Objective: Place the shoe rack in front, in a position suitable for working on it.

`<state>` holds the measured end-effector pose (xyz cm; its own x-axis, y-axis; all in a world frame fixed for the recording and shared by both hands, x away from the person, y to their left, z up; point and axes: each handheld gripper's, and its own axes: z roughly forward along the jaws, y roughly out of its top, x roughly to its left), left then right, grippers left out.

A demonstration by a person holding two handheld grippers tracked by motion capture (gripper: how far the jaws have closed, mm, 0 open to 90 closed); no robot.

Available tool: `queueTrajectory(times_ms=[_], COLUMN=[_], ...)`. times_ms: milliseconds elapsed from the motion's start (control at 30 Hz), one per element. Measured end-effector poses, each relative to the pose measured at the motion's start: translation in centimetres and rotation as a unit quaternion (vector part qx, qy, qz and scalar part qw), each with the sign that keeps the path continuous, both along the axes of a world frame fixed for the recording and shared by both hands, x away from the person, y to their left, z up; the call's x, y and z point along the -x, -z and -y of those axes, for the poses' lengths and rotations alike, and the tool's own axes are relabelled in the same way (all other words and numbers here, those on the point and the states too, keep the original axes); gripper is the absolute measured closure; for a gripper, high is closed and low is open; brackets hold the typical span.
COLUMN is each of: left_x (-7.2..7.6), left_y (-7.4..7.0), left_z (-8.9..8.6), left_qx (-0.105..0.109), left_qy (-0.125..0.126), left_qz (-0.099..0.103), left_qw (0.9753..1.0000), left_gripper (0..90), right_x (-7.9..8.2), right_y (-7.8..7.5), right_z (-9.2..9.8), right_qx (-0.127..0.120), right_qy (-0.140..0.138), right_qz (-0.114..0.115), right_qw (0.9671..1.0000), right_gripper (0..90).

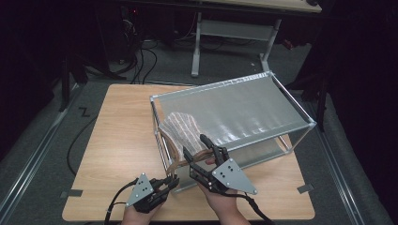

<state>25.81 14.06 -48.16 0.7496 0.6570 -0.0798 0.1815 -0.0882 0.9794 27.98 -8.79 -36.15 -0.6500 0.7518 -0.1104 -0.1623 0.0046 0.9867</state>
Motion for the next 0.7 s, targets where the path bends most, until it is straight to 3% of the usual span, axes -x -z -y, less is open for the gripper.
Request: queueTrajectory(times_ms=[100,200,300,400,533,700], left_x=[0.0,-0.1,-0.1,0.0,0.0,0.0], left_y=[0.0,0.0,0.0,0.0,0.0,0.2], left_z=[0.0,0.0,0.0,0.0,0.0,-0.1], left_qx=[0.000,0.000,0.001,0.000,0.001,-0.002], left_qy=[0.002,0.002,0.002,0.001,0.000,0.003], left_qz=[0.000,-0.001,-0.002,-0.002,-0.002,-0.005], left_qw=[1.0000,1.0000,1.0000,1.0000,1.0000,1.0000], left_gripper=[78.9,78.9,78.9,78.9,78.9,78.7], right_x=[-0.3,-0.6,-0.7,-1.1,-1.3,-1.7], right_y=[0.0,0.0,0.0,0.4,0.9,1.5], right_z=[-0.1,-0.1,-0.1,-0.3,-0.5,-0.7], right_qx=[-0.016,-0.021,-0.021,-0.012,-0.003,0.000], right_qy=[0.018,0.018,0.015,0.016,0.027,0.021], right_qz=[-0.013,-0.023,-0.018,-0.033,-0.036,-0.046], right_qw=[0.9996,0.9994,0.9995,0.9993,0.9990,0.9987], right_gripper=[28.8,34.5,35.0,37.1,39.3,44.1])
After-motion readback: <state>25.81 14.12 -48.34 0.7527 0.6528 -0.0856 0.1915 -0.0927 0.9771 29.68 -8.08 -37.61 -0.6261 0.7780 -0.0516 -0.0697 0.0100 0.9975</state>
